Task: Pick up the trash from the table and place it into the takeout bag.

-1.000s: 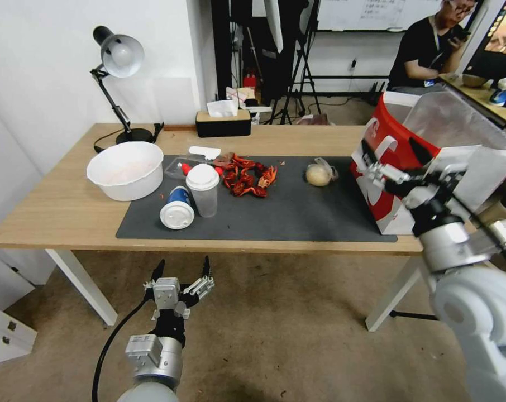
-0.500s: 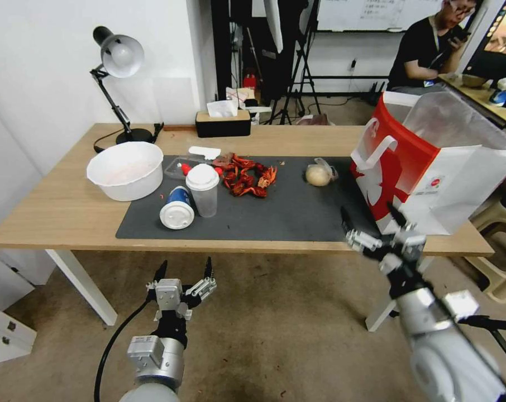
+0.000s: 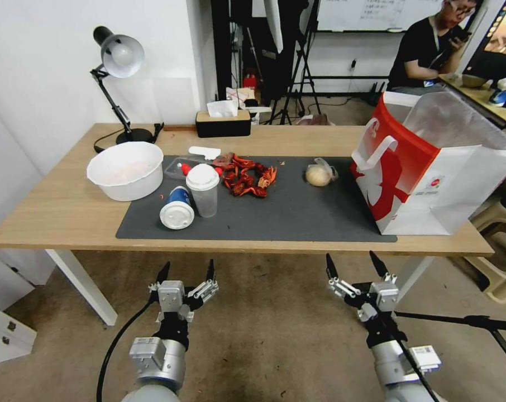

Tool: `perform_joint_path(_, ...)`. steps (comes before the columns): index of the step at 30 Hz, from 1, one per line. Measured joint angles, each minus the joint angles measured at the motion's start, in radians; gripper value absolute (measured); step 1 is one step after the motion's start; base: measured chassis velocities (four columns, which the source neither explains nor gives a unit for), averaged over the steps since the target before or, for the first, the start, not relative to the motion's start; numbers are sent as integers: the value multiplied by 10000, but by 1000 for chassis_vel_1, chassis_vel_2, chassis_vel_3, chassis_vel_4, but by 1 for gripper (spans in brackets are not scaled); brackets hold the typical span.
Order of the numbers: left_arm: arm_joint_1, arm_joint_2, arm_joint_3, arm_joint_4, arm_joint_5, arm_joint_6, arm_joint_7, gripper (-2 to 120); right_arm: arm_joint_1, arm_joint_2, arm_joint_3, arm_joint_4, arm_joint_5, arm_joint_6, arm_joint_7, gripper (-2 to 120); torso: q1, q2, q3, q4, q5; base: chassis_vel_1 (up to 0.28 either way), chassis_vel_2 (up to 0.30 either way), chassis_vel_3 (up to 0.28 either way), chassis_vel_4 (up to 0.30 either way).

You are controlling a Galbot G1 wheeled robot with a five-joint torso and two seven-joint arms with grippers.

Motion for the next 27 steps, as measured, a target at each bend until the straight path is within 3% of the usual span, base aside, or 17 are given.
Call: perform_joint_path(27, 91, 103, 31, -31, -10, -12, -18, 100, -99, 149, 13, -36, -200, 226, 41, 100, 1, 0, 1, 0, 1, 0, 0, 0, 0)
